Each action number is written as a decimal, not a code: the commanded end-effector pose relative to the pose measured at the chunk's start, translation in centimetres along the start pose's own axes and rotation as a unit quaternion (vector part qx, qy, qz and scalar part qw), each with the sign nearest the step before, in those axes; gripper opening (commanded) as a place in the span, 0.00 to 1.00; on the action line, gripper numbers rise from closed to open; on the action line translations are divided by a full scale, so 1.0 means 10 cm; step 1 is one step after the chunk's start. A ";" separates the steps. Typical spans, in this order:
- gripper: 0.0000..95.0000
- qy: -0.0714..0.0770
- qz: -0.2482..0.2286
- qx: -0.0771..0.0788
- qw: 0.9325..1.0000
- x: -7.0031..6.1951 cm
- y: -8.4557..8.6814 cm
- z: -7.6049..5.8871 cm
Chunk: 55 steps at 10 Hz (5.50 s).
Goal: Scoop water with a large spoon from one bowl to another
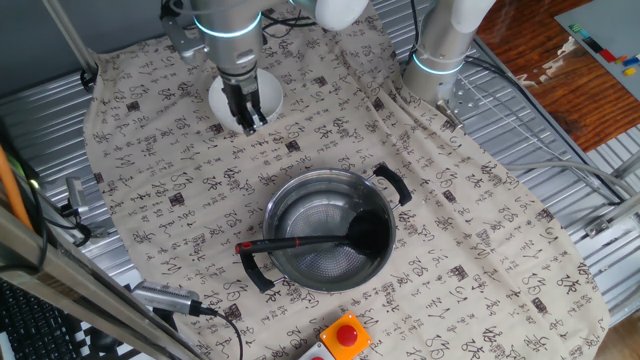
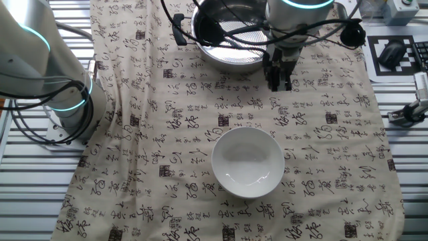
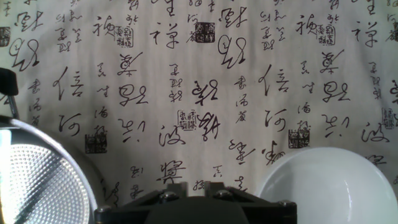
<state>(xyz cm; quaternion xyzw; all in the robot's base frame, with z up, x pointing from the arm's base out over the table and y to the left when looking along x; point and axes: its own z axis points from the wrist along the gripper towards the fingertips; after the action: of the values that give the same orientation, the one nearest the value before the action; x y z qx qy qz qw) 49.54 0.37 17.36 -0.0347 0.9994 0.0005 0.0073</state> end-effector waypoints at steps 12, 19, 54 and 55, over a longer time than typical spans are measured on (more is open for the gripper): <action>0.00 0.002 0.032 0.000 0.999 -0.04 0.39 0.17; 0.00 0.004 -0.050 -0.015 0.999 0.02 0.33 0.15; 0.20 0.010 -0.080 -0.020 0.997 -0.54 2.03 0.25; 0.20 0.003 -0.079 -0.024 0.997 -0.54 2.03 0.25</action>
<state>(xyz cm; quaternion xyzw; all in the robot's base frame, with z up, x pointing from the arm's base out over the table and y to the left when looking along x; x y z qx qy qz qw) 53.45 21.00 15.03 -0.1148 0.9931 0.0211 -0.0084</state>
